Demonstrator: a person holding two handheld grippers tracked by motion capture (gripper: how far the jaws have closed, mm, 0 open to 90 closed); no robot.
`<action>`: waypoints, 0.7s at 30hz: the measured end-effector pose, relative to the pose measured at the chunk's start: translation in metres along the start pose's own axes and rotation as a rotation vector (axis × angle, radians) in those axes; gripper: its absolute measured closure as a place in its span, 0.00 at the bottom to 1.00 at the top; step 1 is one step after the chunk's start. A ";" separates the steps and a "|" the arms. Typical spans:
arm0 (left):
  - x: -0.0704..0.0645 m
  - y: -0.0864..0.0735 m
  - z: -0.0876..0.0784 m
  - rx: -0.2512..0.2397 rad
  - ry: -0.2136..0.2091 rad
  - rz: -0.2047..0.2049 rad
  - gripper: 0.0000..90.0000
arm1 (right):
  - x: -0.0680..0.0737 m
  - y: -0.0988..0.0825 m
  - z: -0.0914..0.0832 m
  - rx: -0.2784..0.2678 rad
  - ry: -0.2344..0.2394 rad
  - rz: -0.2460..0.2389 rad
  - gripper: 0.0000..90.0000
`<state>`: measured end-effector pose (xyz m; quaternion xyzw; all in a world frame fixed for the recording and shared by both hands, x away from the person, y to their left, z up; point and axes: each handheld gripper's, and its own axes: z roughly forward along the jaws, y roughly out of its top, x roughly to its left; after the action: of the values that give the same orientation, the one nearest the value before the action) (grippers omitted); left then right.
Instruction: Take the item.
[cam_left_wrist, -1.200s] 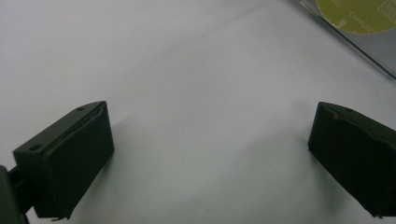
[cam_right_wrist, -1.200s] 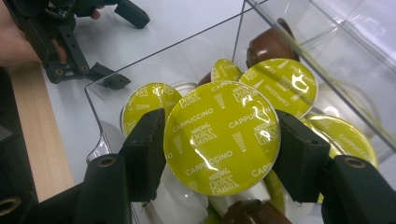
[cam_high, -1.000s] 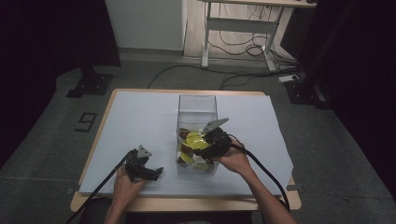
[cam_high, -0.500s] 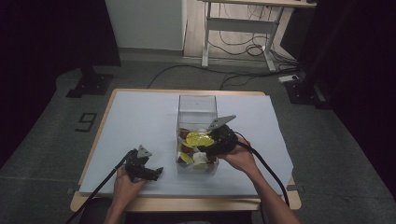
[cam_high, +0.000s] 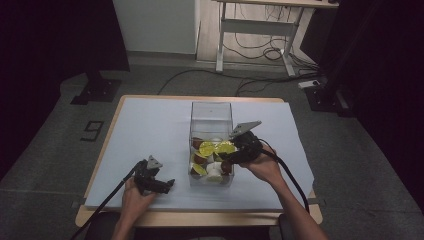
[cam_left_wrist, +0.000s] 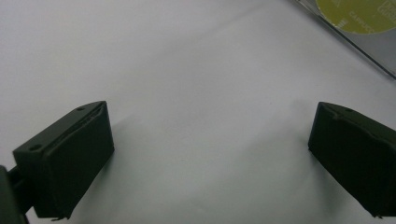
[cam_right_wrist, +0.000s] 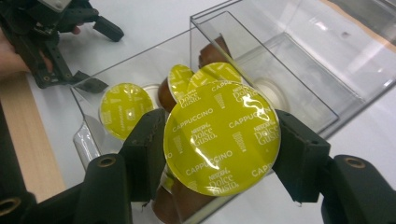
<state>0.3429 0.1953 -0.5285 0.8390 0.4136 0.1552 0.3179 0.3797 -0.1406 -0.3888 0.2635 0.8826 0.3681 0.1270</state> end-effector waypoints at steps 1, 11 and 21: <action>0.000 0.000 0.000 0.000 0.000 0.000 0.00 | -0.001 -0.001 -0.001 0.000 -0.005 0.002 0.44; 0.000 0.000 0.000 0.000 0.000 0.001 0.00 | -0.013 -0.011 -0.011 0.000 -0.046 0.025 0.44; 0.000 0.000 0.000 0.000 0.000 0.001 0.00 | -0.023 -0.024 -0.014 0.015 -0.094 0.042 0.44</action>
<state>0.3429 0.1953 -0.5285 0.8392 0.4132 0.1553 0.3177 0.3840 -0.1756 -0.3951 0.3000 0.8727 0.3510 0.1588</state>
